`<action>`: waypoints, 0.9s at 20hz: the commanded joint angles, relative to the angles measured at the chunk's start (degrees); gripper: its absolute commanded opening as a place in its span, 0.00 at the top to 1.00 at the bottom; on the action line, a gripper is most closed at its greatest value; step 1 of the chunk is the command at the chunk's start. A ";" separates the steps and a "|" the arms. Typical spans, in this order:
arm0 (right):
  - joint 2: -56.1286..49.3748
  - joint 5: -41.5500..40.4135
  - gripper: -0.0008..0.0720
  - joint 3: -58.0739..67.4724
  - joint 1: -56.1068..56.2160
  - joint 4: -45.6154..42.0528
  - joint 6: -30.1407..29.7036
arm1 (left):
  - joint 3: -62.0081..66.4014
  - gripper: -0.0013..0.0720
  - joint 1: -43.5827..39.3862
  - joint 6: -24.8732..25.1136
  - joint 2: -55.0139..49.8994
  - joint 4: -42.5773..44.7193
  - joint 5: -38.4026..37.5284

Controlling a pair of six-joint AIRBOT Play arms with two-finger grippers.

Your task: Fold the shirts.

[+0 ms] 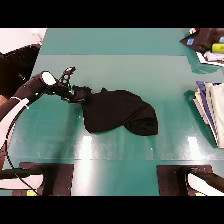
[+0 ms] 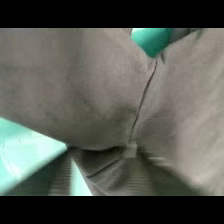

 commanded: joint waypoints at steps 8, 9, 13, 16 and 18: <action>-2.73 1.57 0.30 -24.65 0.22 -6.71 0.07 | 11.10 0.95 0.20 2.95 4.52 2.51 1.40; -4.79 1.31 0.30 -26.82 0.79 -5.51 0.04 | 11.76 0.95 0.20 2.97 4.55 2.49 1.31; -14.08 -5.97 0.30 -27.69 4.57 -1.60 -0.81 | 11.76 0.95 0.20 2.99 4.17 2.51 -0.70; -21.66 -8.09 0.31 -22.32 8.07 -0.90 -1.33 | 11.72 0.95 0.20 2.99 4.09 2.58 -2.12; -26.47 -7.93 0.38 -17.57 10.25 -0.92 -1.31 | 11.72 0.95 0.20 2.99 4.09 2.56 -2.51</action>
